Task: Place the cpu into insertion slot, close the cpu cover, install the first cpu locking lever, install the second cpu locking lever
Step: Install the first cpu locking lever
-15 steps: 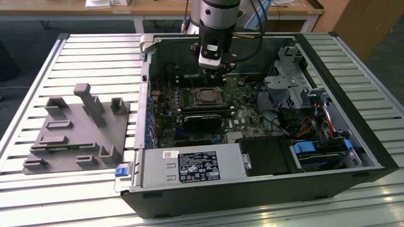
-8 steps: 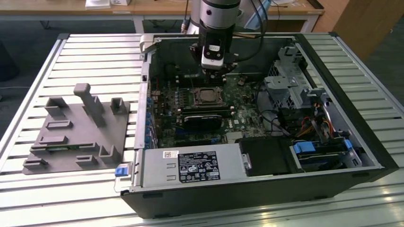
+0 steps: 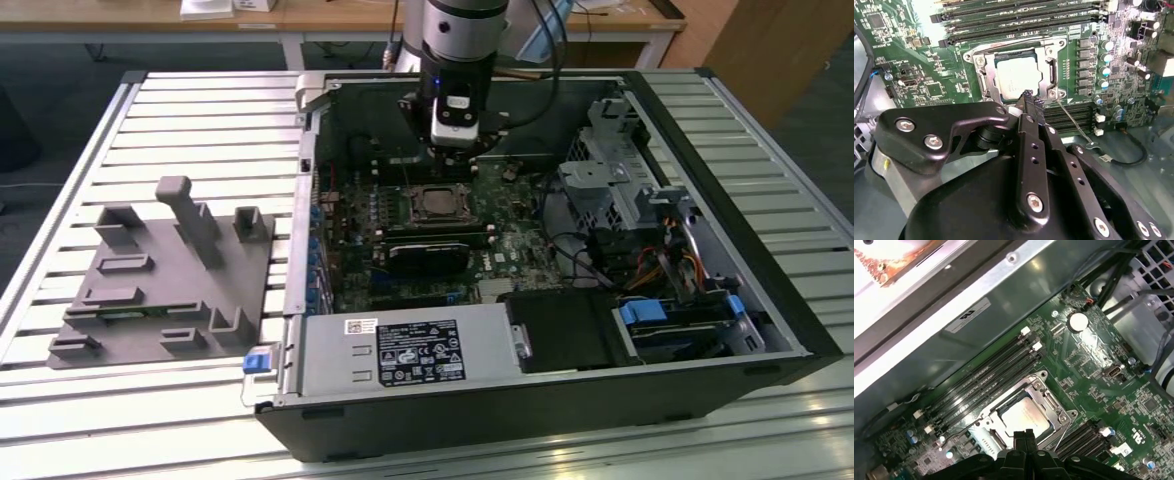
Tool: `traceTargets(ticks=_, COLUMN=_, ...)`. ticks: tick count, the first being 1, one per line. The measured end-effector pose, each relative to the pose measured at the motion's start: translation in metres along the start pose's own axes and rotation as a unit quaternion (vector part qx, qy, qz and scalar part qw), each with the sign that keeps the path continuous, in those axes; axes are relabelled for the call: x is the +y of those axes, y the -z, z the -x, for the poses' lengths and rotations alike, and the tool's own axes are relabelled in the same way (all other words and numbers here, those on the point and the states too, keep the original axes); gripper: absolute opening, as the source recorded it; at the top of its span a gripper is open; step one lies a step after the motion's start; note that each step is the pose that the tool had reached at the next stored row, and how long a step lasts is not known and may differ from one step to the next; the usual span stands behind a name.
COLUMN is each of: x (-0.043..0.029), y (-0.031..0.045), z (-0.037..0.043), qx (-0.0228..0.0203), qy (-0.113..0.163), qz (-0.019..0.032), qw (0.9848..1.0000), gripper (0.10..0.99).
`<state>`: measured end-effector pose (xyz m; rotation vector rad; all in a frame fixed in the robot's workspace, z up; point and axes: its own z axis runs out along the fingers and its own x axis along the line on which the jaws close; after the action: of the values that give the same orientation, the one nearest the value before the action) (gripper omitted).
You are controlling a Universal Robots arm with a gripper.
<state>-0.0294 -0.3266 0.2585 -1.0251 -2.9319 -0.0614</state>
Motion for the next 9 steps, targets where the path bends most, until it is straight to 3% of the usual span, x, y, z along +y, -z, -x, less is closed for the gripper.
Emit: traceTargets(ticks=9, x=0.0000, y=0.0000, z=0.0000, qx=0.0012, qy=0.047, qz=-0.0022, qw=0.9989, gripper=0.106)
